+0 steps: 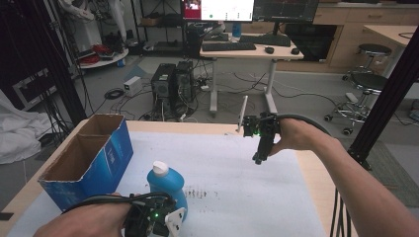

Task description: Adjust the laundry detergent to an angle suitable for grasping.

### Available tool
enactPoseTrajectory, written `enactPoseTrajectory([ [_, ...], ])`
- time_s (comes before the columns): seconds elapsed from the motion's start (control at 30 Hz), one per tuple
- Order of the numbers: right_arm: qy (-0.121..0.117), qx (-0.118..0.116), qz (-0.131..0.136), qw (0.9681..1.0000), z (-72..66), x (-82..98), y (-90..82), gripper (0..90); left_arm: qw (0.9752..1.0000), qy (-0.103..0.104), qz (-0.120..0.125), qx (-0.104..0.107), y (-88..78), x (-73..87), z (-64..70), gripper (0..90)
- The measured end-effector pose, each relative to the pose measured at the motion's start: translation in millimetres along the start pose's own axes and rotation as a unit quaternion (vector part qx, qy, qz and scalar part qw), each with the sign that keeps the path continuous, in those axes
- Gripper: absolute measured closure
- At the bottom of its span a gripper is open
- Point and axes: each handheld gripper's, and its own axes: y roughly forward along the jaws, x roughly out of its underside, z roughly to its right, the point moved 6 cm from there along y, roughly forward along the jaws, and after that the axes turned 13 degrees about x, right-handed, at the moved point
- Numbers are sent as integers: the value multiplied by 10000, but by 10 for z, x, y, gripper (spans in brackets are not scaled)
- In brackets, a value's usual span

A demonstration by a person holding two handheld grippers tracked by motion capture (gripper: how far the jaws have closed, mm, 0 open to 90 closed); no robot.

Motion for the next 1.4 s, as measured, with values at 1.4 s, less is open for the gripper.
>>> enactPoseTrajectory([
  [1.4, 122, 25, 5, 9999, 15, 35, -25, 117, 10000, -12, -4, -8, -22, 12, -26, 196],
])
